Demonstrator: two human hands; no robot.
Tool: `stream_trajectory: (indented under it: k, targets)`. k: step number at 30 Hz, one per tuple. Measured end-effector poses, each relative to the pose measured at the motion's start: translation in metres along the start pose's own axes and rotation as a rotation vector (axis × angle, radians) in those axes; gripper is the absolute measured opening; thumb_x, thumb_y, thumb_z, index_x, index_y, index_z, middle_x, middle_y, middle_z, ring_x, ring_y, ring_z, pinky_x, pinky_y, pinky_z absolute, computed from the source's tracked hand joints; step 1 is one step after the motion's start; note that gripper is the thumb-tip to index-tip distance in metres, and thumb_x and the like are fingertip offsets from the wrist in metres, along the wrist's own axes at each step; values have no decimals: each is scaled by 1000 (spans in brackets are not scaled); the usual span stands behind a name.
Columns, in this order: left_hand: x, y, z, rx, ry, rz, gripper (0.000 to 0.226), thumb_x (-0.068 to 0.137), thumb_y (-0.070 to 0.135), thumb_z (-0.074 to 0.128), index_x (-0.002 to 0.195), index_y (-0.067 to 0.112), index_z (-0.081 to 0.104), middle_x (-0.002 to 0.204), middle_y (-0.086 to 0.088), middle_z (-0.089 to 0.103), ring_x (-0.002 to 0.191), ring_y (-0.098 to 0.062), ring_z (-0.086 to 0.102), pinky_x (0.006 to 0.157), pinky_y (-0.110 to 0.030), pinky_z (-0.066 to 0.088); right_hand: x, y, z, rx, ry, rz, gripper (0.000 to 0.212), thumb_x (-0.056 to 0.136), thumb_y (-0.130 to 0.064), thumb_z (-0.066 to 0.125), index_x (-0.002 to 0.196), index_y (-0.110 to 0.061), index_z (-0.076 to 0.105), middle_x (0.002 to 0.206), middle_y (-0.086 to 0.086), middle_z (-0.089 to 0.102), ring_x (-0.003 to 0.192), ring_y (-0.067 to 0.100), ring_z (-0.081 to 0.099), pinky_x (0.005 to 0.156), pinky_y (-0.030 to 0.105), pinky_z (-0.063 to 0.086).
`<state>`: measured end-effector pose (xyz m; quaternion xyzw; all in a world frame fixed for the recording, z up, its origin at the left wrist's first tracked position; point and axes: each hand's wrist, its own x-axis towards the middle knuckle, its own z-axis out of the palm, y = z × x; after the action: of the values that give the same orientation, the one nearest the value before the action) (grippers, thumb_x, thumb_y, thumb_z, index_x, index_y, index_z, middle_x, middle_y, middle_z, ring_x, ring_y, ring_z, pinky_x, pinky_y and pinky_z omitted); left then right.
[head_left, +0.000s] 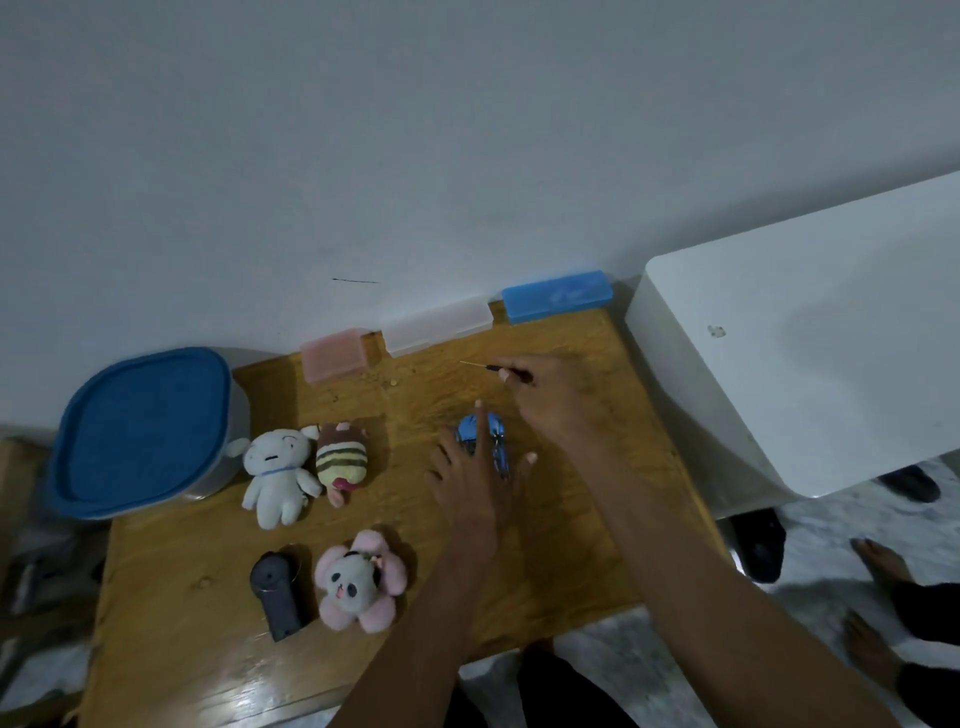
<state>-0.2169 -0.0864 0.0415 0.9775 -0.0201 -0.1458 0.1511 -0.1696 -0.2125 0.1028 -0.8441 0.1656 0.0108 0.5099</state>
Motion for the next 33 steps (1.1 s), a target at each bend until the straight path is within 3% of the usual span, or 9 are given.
stream_trajectory:
  k: [2, 4, 9, 12, 19, 23, 27, 30, 33]
  targets:
    - [6, -14, -16, -73, 70, -11, 93, 86, 81, 37, 159, 39, -3, 159, -19, 22, 141, -41, 31, 109, -55, 36, 8, -12, 14, -62, -13, -55, 27, 101, -16, 56, 123, -24, 70, 112, -3, 70, 83, 2, 57, 68, 11, 44]
    - [17, -36, -34, -120, 180, -18, 81, 93, 72, 39, 159, 33, 12, 155, -17, 31, 138, -39, 36, 109, -54, 38, 18, -26, 31, -132, -27, -100, 24, 100, -16, 56, 118, -23, 72, 114, -1, 70, 95, 12, 62, 78, 22, 49]
    - [66, -103, -77, -161, 471, 21, 55, 96, 50, 46, 143, 22, 50, 130, -14, 59, 116, -34, 52, 95, -44, 43, 36, -63, 83, -361, -53, -216, 17, 95, -15, 59, 105, -26, 68, 100, -3, 70, 87, 16, 64, 71, 31, 57]
    - [96, -139, -97, -199, 441, -4, 45, 98, 42, 50, 139, 24, 55, 134, -12, 60, 119, -33, 51, 97, -43, 42, 46, -81, 120, -405, -59, -246, 11, 91, -21, 66, 100, -26, 67, 96, -2, 72, 85, 18, 66, 72, 38, 60]
    - [173, -201, -104, -328, 304, -52, 38, 94, 23, 61, 132, 23, 64, 133, -17, 62, 121, -37, 55, 102, -43, 47, 91, -89, 186, -491, -64, -253, 18, 85, -6, 67, 98, -18, 67, 101, 2, 68, 93, 21, 63, 72, 30, 52]
    - [206, -216, -102, -336, 202, 34, 53, 85, 11, 72, 136, 19, 61, 132, -15, 63, 119, -30, 59, 100, -30, 44, 114, -74, 208, -524, -120, -288, 31, 86, -6, 65, 116, -17, 67, 111, 5, 67, 105, 23, 60, 84, 33, 52]
    - [226, -225, -93, -343, 133, 136, 56, 74, 16, 78, 129, 19, 67, 121, -11, 68, 109, -28, 62, 91, -24, 45, 126, -61, 220, -509, -180, -311, 47, 88, -15, 70, 135, -20, 61, 130, 7, 62, 118, 25, 56, 94, 29, 45]
    - [233, -228, -86, -343, 174, 148, 46, 79, 20, 73, 125, 20, 70, 115, -9, 68, 100, -22, 63, 81, -9, 36, 130, -56, 222, -504, -180, -339, 45, 88, -21, 72, 132, -27, 64, 127, 7, 63, 114, 24, 58, 86, 23, 42]
    - [233, -226, -85, -361, 222, 147, 41, 88, 14, 69, 128, 18, 68, 118, -12, 66, 103, -22, 61, 86, -13, 37, 130, -54, 226, -525, -125, -378, 37, 91, -23, 68, 127, -33, 67, 116, 5, 65, 108, 23, 58, 80, 23, 43]
